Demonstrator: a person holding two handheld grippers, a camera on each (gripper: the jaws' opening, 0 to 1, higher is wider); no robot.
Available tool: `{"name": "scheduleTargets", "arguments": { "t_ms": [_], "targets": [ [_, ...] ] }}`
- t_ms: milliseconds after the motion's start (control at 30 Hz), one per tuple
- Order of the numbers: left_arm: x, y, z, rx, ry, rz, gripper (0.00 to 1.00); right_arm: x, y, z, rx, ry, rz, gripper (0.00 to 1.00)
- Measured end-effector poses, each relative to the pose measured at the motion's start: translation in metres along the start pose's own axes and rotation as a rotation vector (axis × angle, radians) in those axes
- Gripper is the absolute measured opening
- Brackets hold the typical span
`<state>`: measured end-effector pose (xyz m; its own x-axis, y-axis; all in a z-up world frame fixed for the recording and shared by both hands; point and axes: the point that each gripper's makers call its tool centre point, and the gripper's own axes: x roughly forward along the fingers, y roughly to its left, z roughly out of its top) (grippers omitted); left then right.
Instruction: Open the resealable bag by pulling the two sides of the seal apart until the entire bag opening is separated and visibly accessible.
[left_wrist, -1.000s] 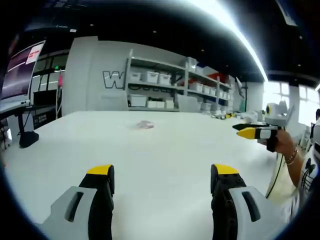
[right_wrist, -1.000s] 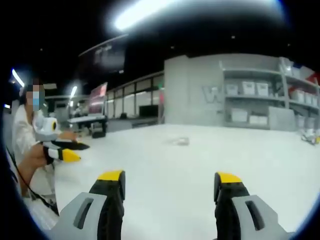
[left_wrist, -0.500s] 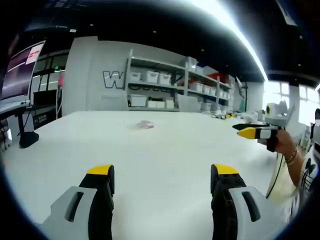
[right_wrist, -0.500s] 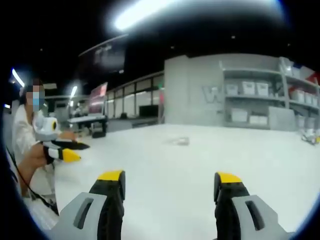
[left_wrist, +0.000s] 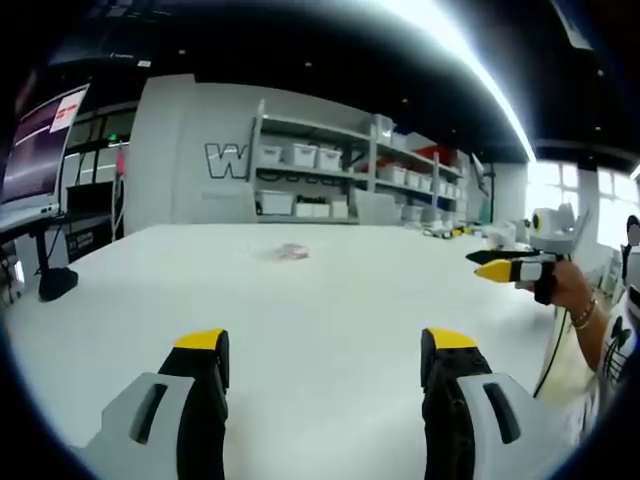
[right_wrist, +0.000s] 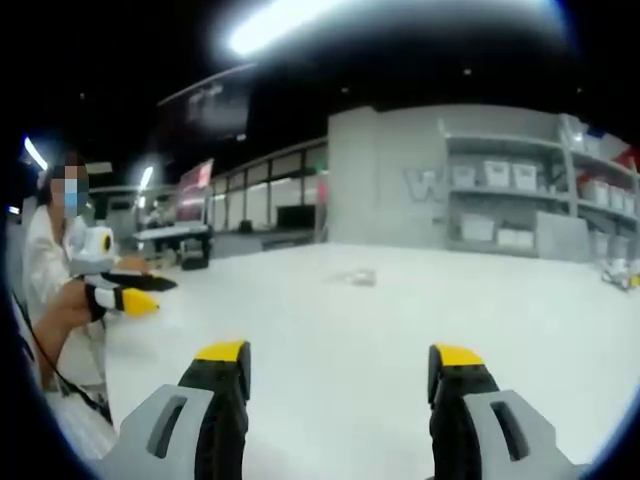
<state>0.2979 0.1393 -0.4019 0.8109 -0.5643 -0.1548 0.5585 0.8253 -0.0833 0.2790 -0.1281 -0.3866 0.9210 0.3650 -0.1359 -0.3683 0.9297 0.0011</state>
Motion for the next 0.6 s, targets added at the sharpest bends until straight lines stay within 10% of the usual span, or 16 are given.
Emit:
{"name": "scheduleTargets", "arguments": {
  "t_ms": [600],
  "targets": [
    [0.000,0.010,0.002,-0.008,-0.006,0.001,0.77,0.019,-0.004,0.000,-0.046,0.044,-0.004,0.70]
  ]
}}
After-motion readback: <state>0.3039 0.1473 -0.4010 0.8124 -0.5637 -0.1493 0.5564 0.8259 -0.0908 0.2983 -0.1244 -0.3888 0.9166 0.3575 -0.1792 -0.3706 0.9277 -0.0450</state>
